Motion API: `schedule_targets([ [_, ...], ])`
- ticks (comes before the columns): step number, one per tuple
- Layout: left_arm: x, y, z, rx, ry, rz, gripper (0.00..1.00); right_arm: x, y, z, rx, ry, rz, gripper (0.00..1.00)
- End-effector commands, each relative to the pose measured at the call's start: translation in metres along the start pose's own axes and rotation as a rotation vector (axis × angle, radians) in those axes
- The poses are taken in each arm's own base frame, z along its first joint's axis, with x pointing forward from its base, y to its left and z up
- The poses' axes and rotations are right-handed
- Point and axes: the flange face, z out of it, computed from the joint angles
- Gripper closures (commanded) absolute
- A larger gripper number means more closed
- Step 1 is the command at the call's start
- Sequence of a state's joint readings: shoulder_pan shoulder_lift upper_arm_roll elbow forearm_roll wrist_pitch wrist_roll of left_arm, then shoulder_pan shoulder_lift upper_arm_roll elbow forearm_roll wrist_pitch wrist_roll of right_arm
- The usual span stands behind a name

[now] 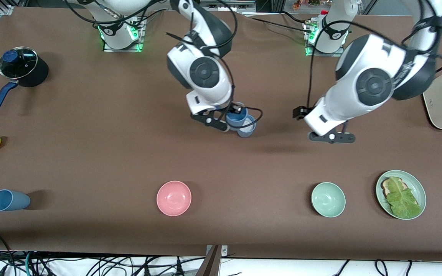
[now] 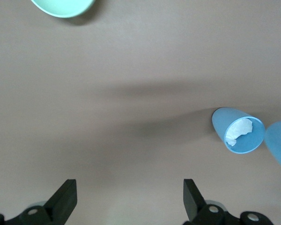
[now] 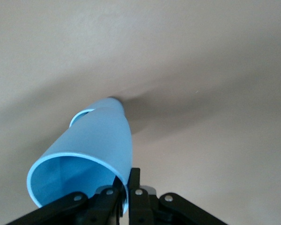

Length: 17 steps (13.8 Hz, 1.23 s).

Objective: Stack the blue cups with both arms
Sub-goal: 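Lower the tissue cup into the right gripper's cup and open the left gripper, then withdraw the left gripper while the right gripper holds the nested cups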

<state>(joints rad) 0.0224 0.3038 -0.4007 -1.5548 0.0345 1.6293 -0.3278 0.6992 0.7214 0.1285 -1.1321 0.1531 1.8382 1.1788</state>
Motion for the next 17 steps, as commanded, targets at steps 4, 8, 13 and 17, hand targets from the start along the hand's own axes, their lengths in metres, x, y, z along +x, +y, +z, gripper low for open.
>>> schedule_targets([
  [4, -0.021, -0.026, -0.053, 0.048, 0.066, 0.014, 0.0, -0.004, -0.019, 0.014, 0.057, 0.006, 0.051, 1.0],
  [8, -0.038, -0.061, -0.084, 0.04, 0.083, 0.02, 0.0, -0.014, -0.022, 0.028, 0.043, -0.001, 0.044, 1.0],
  [13, -0.057, -0.134, -0.091, 0.002, 0.127, 0.086, 0.0, -0.017, -0.024, 0.033, 0.038, -0.005, 0.04, 1.0],
  [17, -0.1, -0.144, -0.107, 0.017, 0.253, 0.054, 0.0, -0.017, -0.025, 0.041, 0.036, -0.005, 0.04, 1.0],
])
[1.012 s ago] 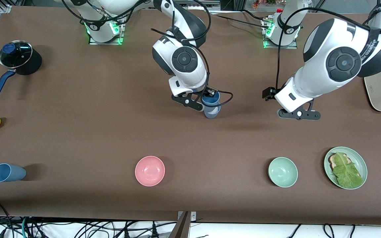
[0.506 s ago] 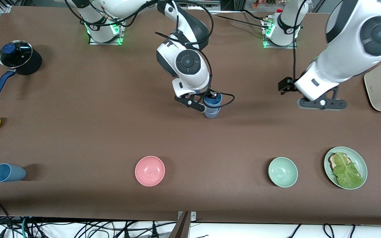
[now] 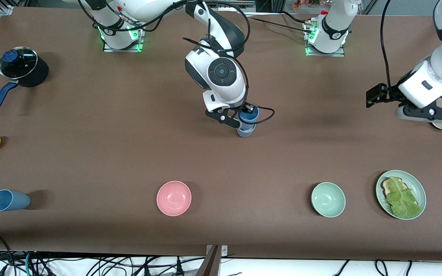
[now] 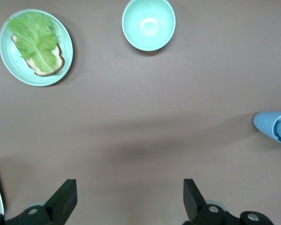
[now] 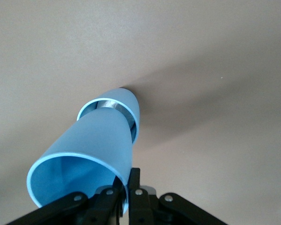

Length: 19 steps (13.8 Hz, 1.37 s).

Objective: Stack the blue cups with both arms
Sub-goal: 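Withdraw the left gripper while the right gripper holds the nested cups, then lower the nested cups onto the table and open the right gripper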

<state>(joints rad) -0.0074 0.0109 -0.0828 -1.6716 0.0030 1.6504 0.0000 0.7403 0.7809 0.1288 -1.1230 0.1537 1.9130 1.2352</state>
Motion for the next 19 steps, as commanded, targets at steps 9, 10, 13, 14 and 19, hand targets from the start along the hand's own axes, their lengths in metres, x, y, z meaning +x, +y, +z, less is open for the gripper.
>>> schedule_targets([
  [9, -0.03, -0.007, -0.016, -0.017, 0.008, -0.009, 0.0, 0.006, -0.01, 0.006, 0.038, 0.019, 0.001, 0.0],
  [10, -0.03, -0.007, -0.016, -0.017, 0.008, -0.011, 0.0, 0.007, -0.01, 0.003, 0.042, 0.025, -0.01, 0.0],
  [13, -0.03, -0.007, -0.016, -0.017, 0.006, -0.012, 0.0, 0.018, -0.001, -0.014, 0.02, 0.028, -0.061, 0.0],
  [14, -0.029, -0.006, -0.015, -0.017, 0.004, -0.011, 0.0, 0.027, 0.005, -0.038, 0.023, 0.028, -0.073, 0.0],
  [19, -0.03, 0.001, -0.019, -0.016, 0.003, -0.001, 0.0, 0.102, 0.076, -0.109, -0.079, -0.072, -0.206, 0.0],
])
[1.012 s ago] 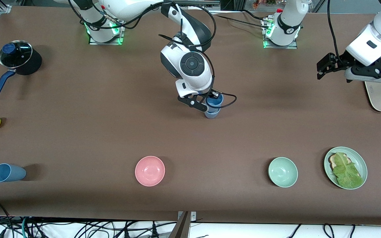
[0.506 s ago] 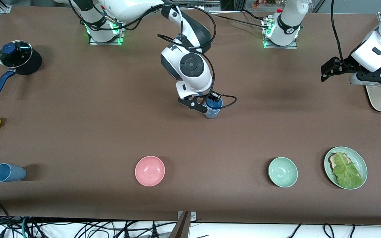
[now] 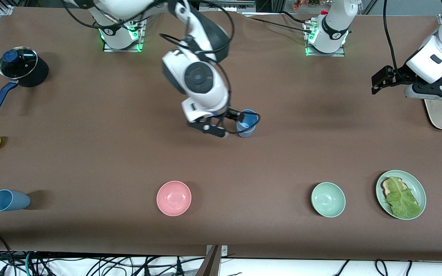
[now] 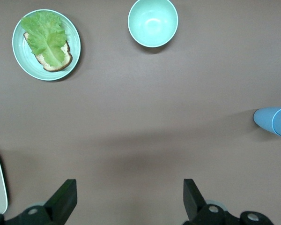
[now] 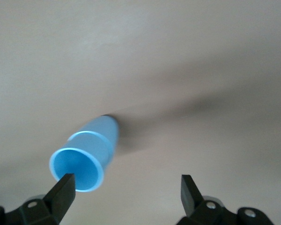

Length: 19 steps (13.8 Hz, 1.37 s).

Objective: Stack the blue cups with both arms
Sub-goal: 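Lower the nested cups onto the table and open the right gripper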

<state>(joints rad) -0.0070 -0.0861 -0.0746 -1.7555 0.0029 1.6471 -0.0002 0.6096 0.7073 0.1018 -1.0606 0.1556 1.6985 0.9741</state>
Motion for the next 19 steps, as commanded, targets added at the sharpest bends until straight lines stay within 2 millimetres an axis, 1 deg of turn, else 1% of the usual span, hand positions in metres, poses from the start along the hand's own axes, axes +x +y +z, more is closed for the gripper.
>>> schedule_targets([
  [1, 0.001, 0.004, -0.007, -0.023, -0.008, 0.008, 0.0, 0.032, 0.048, -0.018, -0.054, -0.089, -0.104, 0.0],
  [3, 0.001, 0.004, -0.006, -0.023, -0.011, 0.01, 0.0, 0.066, 0.084, -0.017, -0.091, -0.121, -0.07, 0.0],
  [5, -0.001, 0.003, -0.005, -0.024, -0.031, 0.007, 0.0, 0.09, 0.116, -0.023, -0.111, -0.105, -0.094, 0.0],
  [7, -0.001, 0.004, -0.004, -0.023, -0.034, 0.01, 0.0, 0.117, 0.151, -0.023, -0.145, -0.103, -0.112, 0.0],
  [9, -0.002, 0.004, -0.006, -0.023, -0.031, 0.01, 0.0, 0.136, 0.177, -0.026, -0.163, -0.097, -0.081, 0.0],
  [10, -0.003, 0.004, -0.006, -0.023, -0.04, 0.01, 0.0, 0.141, 0.187, -0.031, -0.174, -0.094, -0.057, 0.0],
  [11, -0.004, 0.005, -0.006, -0.023, -0.047, 0.012, 0.0, 0.143, 0.192, -0.024, -0.187, -0.095, -0.048, 0.0],
  [13, -0.003, 0.007, -0.008, -0.023, -0.045, 0.016, 0.0, 0.137, 0.234, -0.022, -0.248, -0.072, -0.025, 0.0],
  [14, -0.001, 0.01, -0.006, -0.023, -0.048, 0.021, 0.0, 0.127, 0.255, -0.028, -0.213, -0.031, -0.029, 0.0],
  [15, 0.001, 0.01, -0.009, -0.022, -0.041, 0.023, 0.0, 0.124, 0.282, -0.032, -0.187, -0.019, -0.047, 0.0],
  [16, 0.002, 0.01, -0.01, -0.022, -0.039, 0.023, 0.0, 0.124, 0.31, -0.042, -0.166, -0.023, -0.069, 0.0],
  [18, 0.002, 0.01, -0.009, -0.023, -0.04, 0.023, 0.0, 0.123, 0.348, -0.079, -0.132, -0.007, -0.129, 0.0],
  [19, 0.002, 0.01, -0.009, -0.023, -0.04, 0.023, 0.0, 0.121, 0.371, -0.094, -0.117, 0.002, -0.14, 0.0],
])
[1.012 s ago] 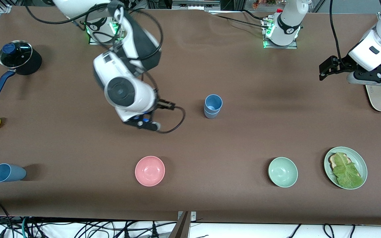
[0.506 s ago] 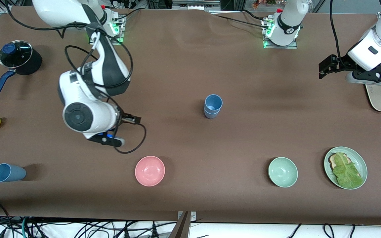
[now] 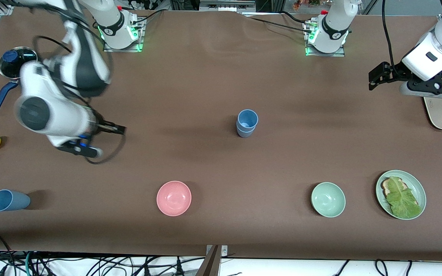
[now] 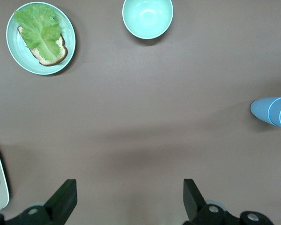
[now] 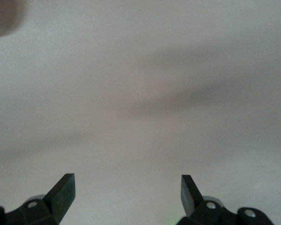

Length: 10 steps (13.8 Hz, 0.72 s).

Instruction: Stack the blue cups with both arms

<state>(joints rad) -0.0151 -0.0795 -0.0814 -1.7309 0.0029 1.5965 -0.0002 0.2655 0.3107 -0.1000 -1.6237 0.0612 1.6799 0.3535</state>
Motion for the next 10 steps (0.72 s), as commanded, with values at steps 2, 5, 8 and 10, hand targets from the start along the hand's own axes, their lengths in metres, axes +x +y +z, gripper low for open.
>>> schedule_targets([
  [2, 0.005, 0.002, -0.005, -0.023, -0.008, 0.008, 0.0, -0.047, 0.076, -0.049, 0.048, 0.06, -0.106, 0.0],
  [5, 0.005, 0.003, -0.005, -0.023, -0.008, 0.01, 0.0, -0.069, 0.112, -0.094, 0.036, 0.113, -0.094, 0.0],
  [8, 0.005, 0.004, -0.005, -0.023, -0.008, 0.011, 0.0, -0.077, 0.124, -0.114, -0.003, 0.126, -0.125, 0.0],
  [10, 0.005, 0.004, -0.005, -0.023, -0.008, 0.011, 0.0, -0.074, 0.133, -0.114, 0.024, 0.126, -0.093, 0.0],
])
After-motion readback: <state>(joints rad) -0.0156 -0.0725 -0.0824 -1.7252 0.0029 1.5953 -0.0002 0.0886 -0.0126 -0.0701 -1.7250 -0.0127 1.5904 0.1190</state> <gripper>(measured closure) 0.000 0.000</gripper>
